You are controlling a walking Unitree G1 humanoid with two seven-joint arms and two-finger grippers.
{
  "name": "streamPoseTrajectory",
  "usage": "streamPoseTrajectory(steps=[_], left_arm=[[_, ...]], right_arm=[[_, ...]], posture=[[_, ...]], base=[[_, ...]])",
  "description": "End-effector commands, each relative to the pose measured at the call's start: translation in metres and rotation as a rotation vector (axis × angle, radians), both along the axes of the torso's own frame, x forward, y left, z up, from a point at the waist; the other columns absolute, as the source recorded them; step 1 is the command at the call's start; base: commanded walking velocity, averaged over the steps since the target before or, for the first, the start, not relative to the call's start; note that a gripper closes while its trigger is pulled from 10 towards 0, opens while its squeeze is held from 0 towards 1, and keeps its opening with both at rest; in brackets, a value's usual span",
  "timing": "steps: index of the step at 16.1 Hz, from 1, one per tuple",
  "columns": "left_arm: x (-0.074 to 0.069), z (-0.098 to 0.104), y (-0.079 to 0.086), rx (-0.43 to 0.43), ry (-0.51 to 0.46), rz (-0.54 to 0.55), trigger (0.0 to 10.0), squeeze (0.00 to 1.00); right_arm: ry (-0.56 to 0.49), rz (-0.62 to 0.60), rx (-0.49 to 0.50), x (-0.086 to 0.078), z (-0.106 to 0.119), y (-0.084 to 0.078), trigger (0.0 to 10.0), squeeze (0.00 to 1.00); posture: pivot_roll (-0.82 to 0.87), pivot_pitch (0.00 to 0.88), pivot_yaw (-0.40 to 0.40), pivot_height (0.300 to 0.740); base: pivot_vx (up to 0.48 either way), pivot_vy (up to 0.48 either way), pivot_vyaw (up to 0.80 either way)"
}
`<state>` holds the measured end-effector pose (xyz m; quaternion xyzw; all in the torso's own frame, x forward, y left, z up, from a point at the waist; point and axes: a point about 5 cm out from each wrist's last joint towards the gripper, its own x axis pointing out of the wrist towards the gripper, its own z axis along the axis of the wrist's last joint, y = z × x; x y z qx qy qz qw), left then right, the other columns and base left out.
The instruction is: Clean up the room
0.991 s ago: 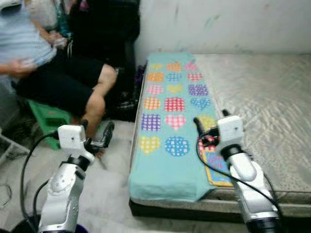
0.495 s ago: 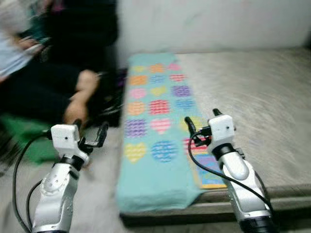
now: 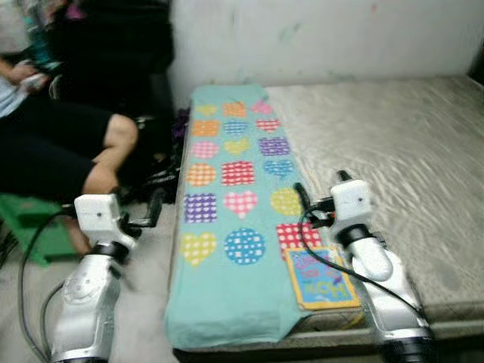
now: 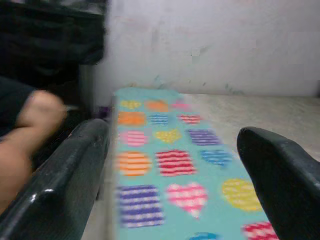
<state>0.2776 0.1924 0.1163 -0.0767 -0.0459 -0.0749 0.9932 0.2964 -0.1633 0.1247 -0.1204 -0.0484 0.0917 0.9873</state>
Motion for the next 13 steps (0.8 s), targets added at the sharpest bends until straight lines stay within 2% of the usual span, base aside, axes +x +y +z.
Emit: streamPoseTrajectory(steps=[1,10,13], left_arm=[[-0.0016,-0.0015,0.0047,0.002,0.014,0.013,10.0,0.0],[0.0003,-0.0007,0.0015,-0.004,0.006,-0.004,10.0,0.0],[0.0005,-0.0007,0.0004,0.007,0.002,-0.009,10.0,0.0]], right_arm=[[-0.023,0.011,0.017,0.0015,0.0054,0.0041,10.0,0.0],[-0.022,0.017,0.015,0.0036,0.0054,0.0044,10.0,0.0],[-0.021,0.018,0.014,0.0035,0.0049,0.0045,10.0,0.0]], posture=[[-0.08,0.0,0.027,0.74],[-0.09,0.0,0.025,0.74],[-0.09,0.0,0.026,0.74]], base=[[0.0,0.0,0.0],[0.0,0.458,0.0],[0.0,0.109,0.0]])
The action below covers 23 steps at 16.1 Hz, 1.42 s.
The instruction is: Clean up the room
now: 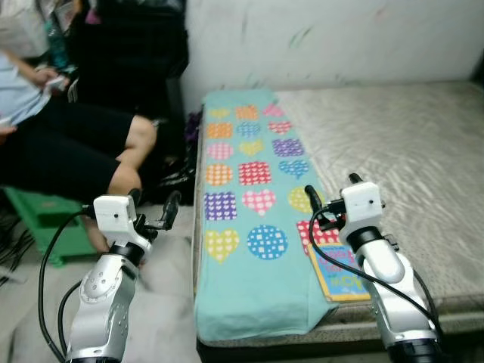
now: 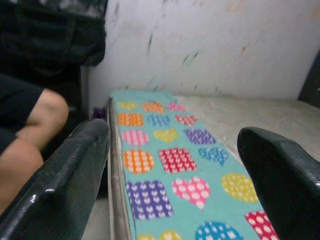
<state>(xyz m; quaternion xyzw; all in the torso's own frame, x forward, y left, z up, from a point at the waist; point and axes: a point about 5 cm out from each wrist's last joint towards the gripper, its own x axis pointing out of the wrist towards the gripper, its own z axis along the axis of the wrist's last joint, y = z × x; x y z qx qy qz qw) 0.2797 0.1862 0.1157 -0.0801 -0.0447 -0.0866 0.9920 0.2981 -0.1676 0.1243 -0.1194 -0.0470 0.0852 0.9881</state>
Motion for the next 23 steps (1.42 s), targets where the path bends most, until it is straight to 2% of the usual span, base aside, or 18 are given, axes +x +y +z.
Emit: streamPoseTrajectory(steps=[1,4,9,13,23], left_arm=[[-0.0016,0.0001,0.0067,0.019,0.0,0.016,10.0,0.0],[-0.0017,0.0005,0.0054,0.021,-0.003,0.014,10.0,0.0],[-0.0023,0.0003,0.0047,0.02,-0.001,0.014,10.0,0.0],[-0.002,0.0005,0.0044,0.019,-0.001,0.015,10.0,0.0],[-0.0013,0.0003,0.0033,0.022,0.0,0.015,10.0,0.0]], right_arm=[[-0.021,0.031,0.01,0.0019,0.0049,0.009,10.0,0.0],[-0.021,0.036,0.005,0.0014,0.0044,0.009,10.0,0.0],[-0.021,0.046,-0.015,0.001,0.0034,0.0112,10.0,0.0],[-0.02,0.045,-0.016,0.0014,0.0035,0.0108,10.0,0.0],[-0.022,0.041,-0.013,0.0025,0.0039,0.0095,10.0,0.0]], posture=[[-0.09,0.0,0.026,0.74],[-0.09,0.0,0.025,0.74],[-0.09,0.0,0.023,0.74],[-0.09,0.0,0.022,0.74],[-0.09,0.0,0.021,0.74]], base=[[0.0,0.0,0.0],[0.0,-0.091,0.0],[0.0,-0.357,0.0],[0.0,-0.368,0.42],[0.0,-0.354,0.0]])
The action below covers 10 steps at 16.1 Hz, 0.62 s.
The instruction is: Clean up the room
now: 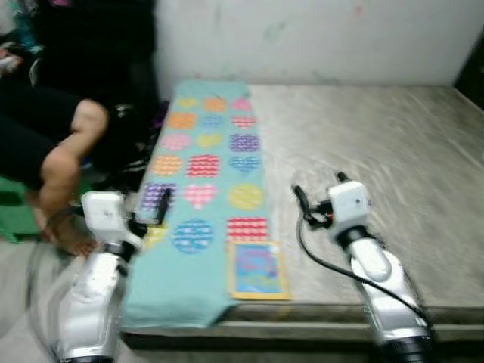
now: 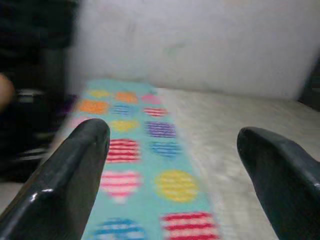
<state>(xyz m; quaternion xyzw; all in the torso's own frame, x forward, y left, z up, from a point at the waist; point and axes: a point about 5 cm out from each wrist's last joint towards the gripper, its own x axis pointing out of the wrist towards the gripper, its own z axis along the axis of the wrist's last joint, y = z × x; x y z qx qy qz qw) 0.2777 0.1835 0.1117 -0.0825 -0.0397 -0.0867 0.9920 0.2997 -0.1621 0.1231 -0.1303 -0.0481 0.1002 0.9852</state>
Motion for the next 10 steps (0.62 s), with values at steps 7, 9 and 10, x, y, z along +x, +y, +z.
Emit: streamPoseTrajectory(steps=[7,9,10], left_arm=[[0.0,0.0035,0.0048,0.02,-0.009,0.015,10.0,0.0],[-0.0001,0.0034,0.0048,0.019,-0.008,0.016,10.0,0.0],[-0.0002,0.0034,0.0049,0.019,-0.01,0.019,10.0,0.0]], right_arm=[[-0.018,0.013,0.009,0.0003,0.0045,0.0031,10.0,0.0],[-0.017,0.014,0.009,0.0004,0.0042,0.0033,10.0,0.0],[-0.016,0.016,0.008,0.0005,0.004,0.0036,10.0,0.0]], posture=[[-0.09,0.0,0.017,0.74],[-0.09,0.0,0.016,0.74],[-0.09,0.0,0.016,0.74]], base=[[0.0,-0.328,0.0],[0.0,-0.322,0.0],[0.0,0.0,0.0]])
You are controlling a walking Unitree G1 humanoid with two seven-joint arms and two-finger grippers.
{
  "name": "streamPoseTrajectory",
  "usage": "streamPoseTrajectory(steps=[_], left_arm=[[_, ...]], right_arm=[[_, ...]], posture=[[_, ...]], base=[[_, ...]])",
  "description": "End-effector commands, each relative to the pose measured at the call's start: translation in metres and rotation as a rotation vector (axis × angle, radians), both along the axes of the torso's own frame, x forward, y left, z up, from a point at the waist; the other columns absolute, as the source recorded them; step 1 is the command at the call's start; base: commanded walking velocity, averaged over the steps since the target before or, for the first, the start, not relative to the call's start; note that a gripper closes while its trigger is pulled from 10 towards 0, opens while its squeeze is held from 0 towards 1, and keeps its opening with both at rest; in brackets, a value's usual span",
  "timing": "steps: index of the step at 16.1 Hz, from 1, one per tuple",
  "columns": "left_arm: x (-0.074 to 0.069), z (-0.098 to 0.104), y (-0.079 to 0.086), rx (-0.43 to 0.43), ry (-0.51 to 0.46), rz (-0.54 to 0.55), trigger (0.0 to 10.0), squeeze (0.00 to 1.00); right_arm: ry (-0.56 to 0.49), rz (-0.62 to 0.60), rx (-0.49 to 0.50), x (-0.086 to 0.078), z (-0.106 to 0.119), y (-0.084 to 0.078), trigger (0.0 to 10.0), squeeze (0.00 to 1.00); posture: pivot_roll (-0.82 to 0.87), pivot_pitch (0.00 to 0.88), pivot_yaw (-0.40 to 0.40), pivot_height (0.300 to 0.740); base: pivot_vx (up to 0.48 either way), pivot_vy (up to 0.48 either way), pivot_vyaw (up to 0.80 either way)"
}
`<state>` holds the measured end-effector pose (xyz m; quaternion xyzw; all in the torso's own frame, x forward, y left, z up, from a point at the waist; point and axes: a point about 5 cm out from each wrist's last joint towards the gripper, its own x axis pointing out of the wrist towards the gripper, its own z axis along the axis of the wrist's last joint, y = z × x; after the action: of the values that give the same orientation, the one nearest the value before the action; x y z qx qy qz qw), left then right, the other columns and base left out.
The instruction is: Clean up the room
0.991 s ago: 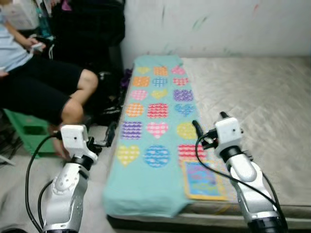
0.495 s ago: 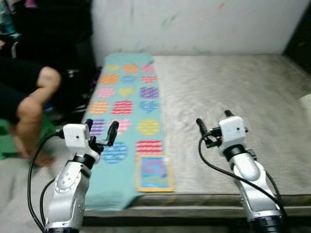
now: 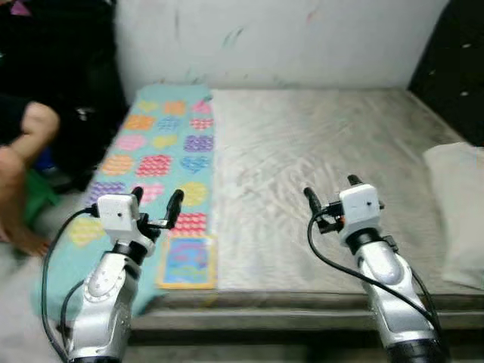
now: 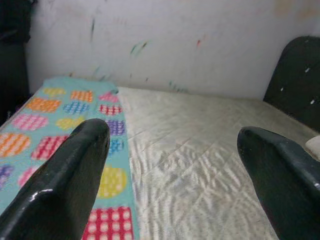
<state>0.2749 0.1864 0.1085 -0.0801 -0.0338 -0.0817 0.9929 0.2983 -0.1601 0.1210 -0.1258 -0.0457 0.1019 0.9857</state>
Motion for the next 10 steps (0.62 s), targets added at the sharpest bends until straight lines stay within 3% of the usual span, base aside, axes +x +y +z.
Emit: streamPoseTrajectory(steps=[1,7,10], left_arm=[[0.0026,0.0065,0.0021,0.013,-0.022,0.01,10.0,0.0],[0.0005,0.0094,-0.0023,0.002,-0.06,-0.04,10.0,0.0],[0.0003,0.0096,-0.003,0.0,-0.062,-0.045,10.0,0.0]], right_arm=[[-0.022,0.013,-0.001,0.002,0.0061,0.0018,10.0,0.0],[-0.022,0.016,-0.005,0.0019,0.0059,0.0016,10.0,0.0],[-0.023,0.019,-0.007,0.002,0.006,0.0016,10.0,0.0]], posture=[[-0.09,0.0,0.016,0.74],[-0.1,0.0,0.014,0.74],[-0.1,0.0,0.014,0.74]], base=[[0.0,0.0,0.0],[0.0,0.0,0.0],[0.27,0.0,0.0]])
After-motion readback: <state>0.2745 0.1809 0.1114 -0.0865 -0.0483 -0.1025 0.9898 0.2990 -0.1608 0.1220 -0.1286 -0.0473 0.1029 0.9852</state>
